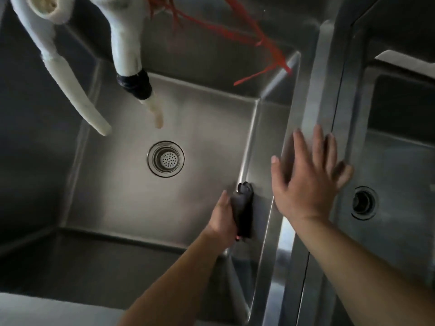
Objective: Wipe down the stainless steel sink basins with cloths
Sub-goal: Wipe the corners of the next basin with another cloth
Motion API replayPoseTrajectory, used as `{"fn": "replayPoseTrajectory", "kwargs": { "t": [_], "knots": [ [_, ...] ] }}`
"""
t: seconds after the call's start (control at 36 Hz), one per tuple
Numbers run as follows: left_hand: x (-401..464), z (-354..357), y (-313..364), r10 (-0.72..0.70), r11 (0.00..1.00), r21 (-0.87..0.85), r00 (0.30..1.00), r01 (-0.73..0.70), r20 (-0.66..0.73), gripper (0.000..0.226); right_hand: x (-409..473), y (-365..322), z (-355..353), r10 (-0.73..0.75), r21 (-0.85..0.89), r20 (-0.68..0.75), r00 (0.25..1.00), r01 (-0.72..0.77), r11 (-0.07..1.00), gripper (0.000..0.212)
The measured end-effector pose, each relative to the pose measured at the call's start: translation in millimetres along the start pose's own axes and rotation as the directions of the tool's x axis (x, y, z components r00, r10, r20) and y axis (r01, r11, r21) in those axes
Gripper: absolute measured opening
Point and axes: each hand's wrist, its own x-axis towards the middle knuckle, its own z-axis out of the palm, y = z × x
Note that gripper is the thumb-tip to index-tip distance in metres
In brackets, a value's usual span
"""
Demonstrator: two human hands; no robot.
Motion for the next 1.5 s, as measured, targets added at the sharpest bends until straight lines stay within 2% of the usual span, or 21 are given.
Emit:
{"fn": "replayPoseTrajectory", "kwargs": {
  "t": [0.08,0.14,0.22,0.33,0.36,0.42,0.53,0.64,0.69,0.81,0.86,0.97,1.0,1.08,1.17,1.22,1.31,1.36,1.39,1.44,1.5],
  "knots": [
    [14.9,-14.4,-10.1,0.036,0.994,-0.100,0.999,-0.040,-0.037,0.035,-0.7,0.8,2.3,0.001,-0.002,-0.015,1.000,-0.001,1.000,0.065],
    [20.3,-14.3,-11.5,0.090,0.996,-0.017,0.990,-0.092,-0.112,0.030,-2.0,1.2,2.7,0.001,-0.010,-0.008,1.000,-0.001,1.000,0.066],
    [30.0,-4.1,-12.9,0.147,0.972,0.193,0.987,-0.132,-0.063,0.040,-2.2,1.4,1.0,0.004,-0.012,0.008,1.000,-0.004,1.000,0.066],
    [51.4,8.9,-38.9,0.255,0.896,0.377,0.967,-0.236,0.000,0.068,-2.5,1.3,-1.1,0.003,-0.018,0.017,1.000,-0.002,1.000,0.067],
    [57.8,6.0,-46.3,0.289,0.904,0.327,0.957,-0.273,0.002,0.068,-2.5,1.6,-1.2,0.000,-0.018,0.017,1.000,0.000,1.000,0.067],
    [42.4,12.7,-34.2,0.282,0.921,0.290,0.959,-0.260,-0.034,0.070,-2.6,2.1,-0.9,-0.004,-0.015,0.013,1.000,0.005,1.000,0.068],
    [27.8,17.9,-26.9,0.256,0.948,0.198,0.967,-0.249,-0.013,0.053,-1.8,1.6,-0.4,-0.008,0.000,0.000,1.000,0.008,1.000,0.068],
    [52.9,9.3,-32.6,0.181,0.962,0.227,0.977,-0.152,-0.113,0.070,-3.4,1.5,-0.1,-0.011,-0.004,0.001,1.000,0.011,1.000,0.071],
    [56.0,21.5,-15.0,0.204,0.938,0.302,0.976,-0.171,-0.080,0.063,-2.6,0.9,-0.6,-0.009,-0.003,0.008,1.000,0.009,1.000,0.074],
    [68.3,55.9,44.9,0.227,0.943,0.240,0.973,-0.229,0.036,0.055,-1.9,2.4,-2.4,-0.002,0.007,0.026,1.000,0.002,1.000,0.075],
    [79.4,79.3,79.0,0.193,0.947,0.238,0.975,-0.214,0.110,0.064,-1.0,2.9,-2.1,-0.004,0.010,0.025,1.000,0.004,1.000,0.076],
    [106.4,116.0,140.8,0.195,0.931,0.289,0.973,-0.223,0.124,0.098,-1.5,1.0,-1.7,-0.011,0.021,0.030,0.999,0.010,1.000,0.078],
    [112.2,121.4,150.7,0.203,0.926,0.298,0.971,-0.231,0.124,0.098,-2.3,0.6,-1.5,-0.014,0.018,0.029,0.999,0.014,1.000,0.079],
    [129.4,136.4,176.0,0.219,0.932,0.262,0.965,-0.250,0.144,0.088,-0.3,0.9,-0.1,-0.014,0.012,0.013,1.000,0.014,1.000,0.080],
    [145.7,142.3,184.8,0.254,0.921,0.270,0.959,-0.281,0.129,0.095,3.5,2.7,1.1,-0.017,0.008,-0.001,1.000,0.017,1.000,0.078],
    [135.2,142.4,179.1,0.262,0.905,0.300,0.950,-0.303,0.168,0.092,4.6,3.4,1.8,-0.022,0.016,-0.008,1.000,0.022,1.000,0.077],
    [96.3,130.8,153.4,0.268,0.871,0.354,0.933,-0.341,0.238,0.083,3.6,3.7,1.7,-0.019,0.020,0.002,1.000,0.019,1.000,0.075],
    [68.0,117.7,127.9,0.267,0.876,0.325,0.919,-0.357,0.290,0.075,3.1,3.4,0.7,-0.015,0.020,0.017,1.000,0.014,1.000,0.071],
    [46.8,111.5,119.0,0.234,0.879,0.333,0.917,-0.341,0.322,0.066,2.5,3.0,0.0,-0.014,0.023,0.021,1.000,0.013,1.000,0.070],
    [23.2,99.8,92.7,0.300,0.862,0.293,0.883,-0.413,0.362,0.041,1.0,2.3,-1.6,-0.009,0.032,0.016,1.000,0.008,0.999,0.067],
    [-9.2,74.0,53.4,0.290,0.849,0.321,0.879,-0.419,0.379,0.043,-0.1,1.9,-2.6,-0.005,0.039,0.020,1.000,0.004,0.999,0.066]
  ]
}}
